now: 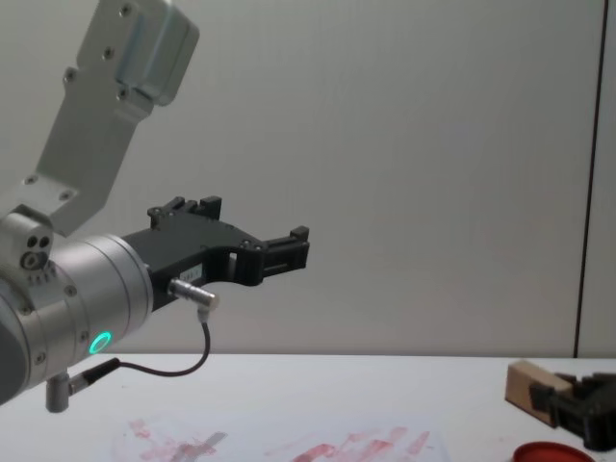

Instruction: Use the one hand to pick up the stamp and affix it onto the A4 paper.

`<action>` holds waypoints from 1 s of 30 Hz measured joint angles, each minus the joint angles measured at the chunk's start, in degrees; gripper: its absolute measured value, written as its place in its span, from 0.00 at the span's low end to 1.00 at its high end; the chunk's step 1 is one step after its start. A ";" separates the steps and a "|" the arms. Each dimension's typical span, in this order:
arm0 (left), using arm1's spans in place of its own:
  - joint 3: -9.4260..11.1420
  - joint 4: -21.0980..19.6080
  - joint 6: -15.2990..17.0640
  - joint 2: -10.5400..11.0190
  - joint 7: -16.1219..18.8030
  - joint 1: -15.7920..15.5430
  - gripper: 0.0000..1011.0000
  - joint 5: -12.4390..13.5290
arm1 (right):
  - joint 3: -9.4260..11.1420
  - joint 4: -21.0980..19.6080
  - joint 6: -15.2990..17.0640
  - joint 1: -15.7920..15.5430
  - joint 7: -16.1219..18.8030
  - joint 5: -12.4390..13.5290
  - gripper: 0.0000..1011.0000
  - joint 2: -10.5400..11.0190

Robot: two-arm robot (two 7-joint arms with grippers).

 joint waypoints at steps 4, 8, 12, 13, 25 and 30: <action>0.00 0.00 0.00 0.00 0.00 0.00 0.99 0.00 | 0.02 0.50 0.29 -0.18 0.23 -0.29 0.21 0.18; 0.00 0.00 0.00 0.00 0.00 0.00 0.99 0.00 | 0.02 1.12 0.52 -0.22 0.36 -0.51 0.21 0.27; 0.00 0.00 0.00 0.00 0.00 0.00 0.99 0.00 | -0.05 1.93 0.76 -0.18 0.40 -0.75 0.21 0.26; 0.00 0.00 0.00 0.00 0.00 0.00 0.99 0.00 | -0.07 2.11 0.80 -0.16 0.40 -0.80 0.21 0.24; 0.00 0.00 0.00 0.00 0.00 0.00 0.99 0.00 | -0.24 4.11 1.32 0.43 0.27 -1.29 0.25 -0.05; 0.00 0.00 0.00 0.00 0.00 0.00 0.99 0.00 | -0.29 4.72 1.47 0.64 0.10 -1.32 0.39 -0.20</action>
